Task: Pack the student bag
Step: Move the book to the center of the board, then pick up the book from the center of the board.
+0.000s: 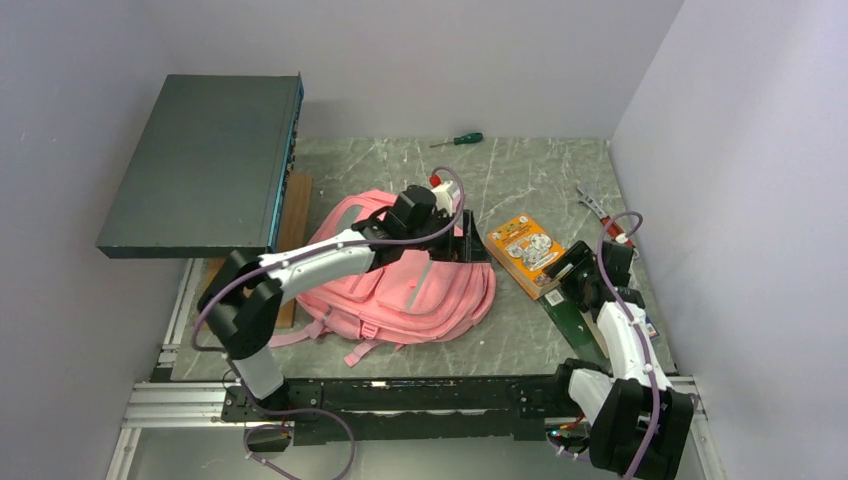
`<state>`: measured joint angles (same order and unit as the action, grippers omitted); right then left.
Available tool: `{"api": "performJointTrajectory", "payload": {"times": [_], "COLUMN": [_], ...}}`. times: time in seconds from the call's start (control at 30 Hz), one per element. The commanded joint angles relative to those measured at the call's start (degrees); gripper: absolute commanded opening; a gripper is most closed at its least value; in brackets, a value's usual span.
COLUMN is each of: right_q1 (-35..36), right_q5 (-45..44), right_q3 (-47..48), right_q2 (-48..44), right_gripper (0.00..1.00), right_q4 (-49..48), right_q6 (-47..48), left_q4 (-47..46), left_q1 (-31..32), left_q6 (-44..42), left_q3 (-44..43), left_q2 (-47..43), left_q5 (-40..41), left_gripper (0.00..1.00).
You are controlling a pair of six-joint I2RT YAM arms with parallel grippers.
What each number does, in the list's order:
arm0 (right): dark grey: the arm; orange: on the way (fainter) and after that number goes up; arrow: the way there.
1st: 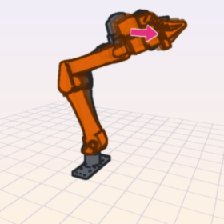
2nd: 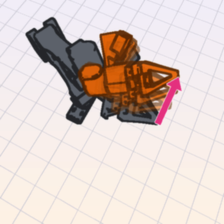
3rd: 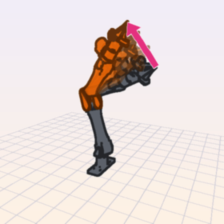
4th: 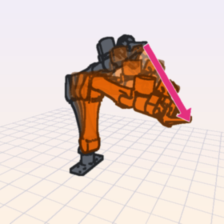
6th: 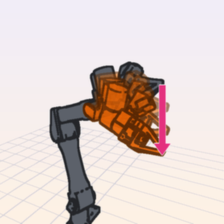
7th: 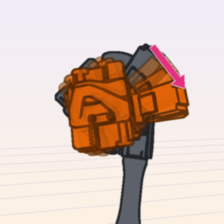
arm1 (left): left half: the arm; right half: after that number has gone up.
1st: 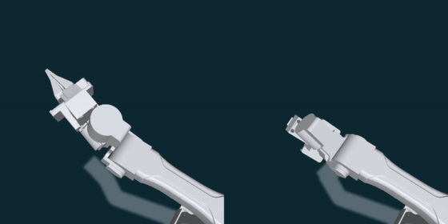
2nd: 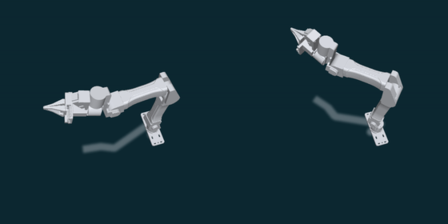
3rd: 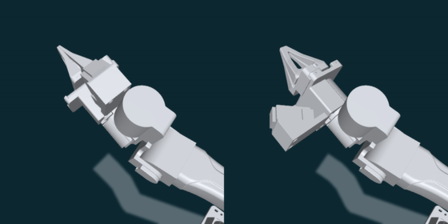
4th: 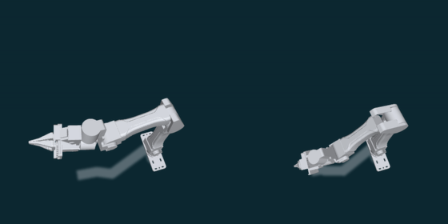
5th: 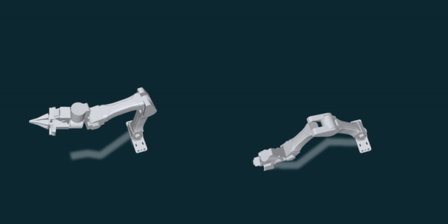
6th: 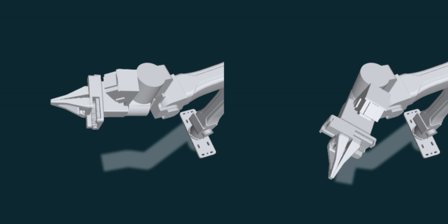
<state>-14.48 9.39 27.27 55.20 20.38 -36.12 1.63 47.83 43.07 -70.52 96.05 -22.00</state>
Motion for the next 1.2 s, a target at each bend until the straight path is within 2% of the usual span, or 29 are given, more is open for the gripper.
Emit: {"api": "performJointTrajectory", "payload": {"times": [0.0, 0.07, 0.27, 0.4, 0.57, 0.73, 0.87, 0.93, 1.07, 1.17], "right_q1": [-1.0, -3.9, -13.1, -13.1, -9.9, -5.3, -2.0, -1.8, -1.7, -1.6], "right_q5": [-3.7, -1.0, 6.0, 11.1, 15.9, 11.4, 7.4, 7.1, 9.3, 10.3], "right_q3": [5.1, 7.7, 13.2, 17.4, 19.7, 21.3, 23.5, 24.1, 23.1, 21.9], "right_q2": [0.3, 4.1, 16.3, 22.3, 28.3, 30.6, 31.3, 31.9, 31.9, 31.3], "right_gripper": [0.91, 0.95, 0.95, 0.93, 0.84, 0.75, 0.72, 0.7, 0.68, 0.66], "right_q4": [1.1, -2.6, -10.1, -9.4, -4.6, -0.4, 2.0, 2.8, 2.2, 1.3], "right_q6": [0.3, -0.2, 1.6, 6.7, 11.1, 12.2, 12.4, 12.3, 12.3, 12.5], "left_q4": [-6.4, -5.9, -5.4, -4.1, -3.7, -6.0, -3.0, -0.3, 2.1, 3.5], "left_q1": [0.5, 0.5, 0.7, 1.1, 1.4, 3.6, 5.6, 5.9, 6.1, 6.5], "left_q6": [3.0, 1.8, -0.9, -2.4, 1.9, 4.5, 8.0, 11.1, 15.6, 15.5], "left_q3": [-3.2, -2.6, 0.7, 0.4, -6.5, -13.8, -20.5, -22.5, -21.4, -20.8], "left_q2": [2.9, 2.1, -2.5, -2.2, 6.5, 15.6, 23.6, 26.5, 27.6, 26.6], "left_q5": [-0.7, -0.2, -1.1, -2.5, -4.0, 4.0, 12.1, 14.3, 19.8, 23.5], "left_gripper": [0.88, 0.88, 0.88, 0.89, 0.9, 0.89, 0.87, 0.83, 0.82, 0.86]}}
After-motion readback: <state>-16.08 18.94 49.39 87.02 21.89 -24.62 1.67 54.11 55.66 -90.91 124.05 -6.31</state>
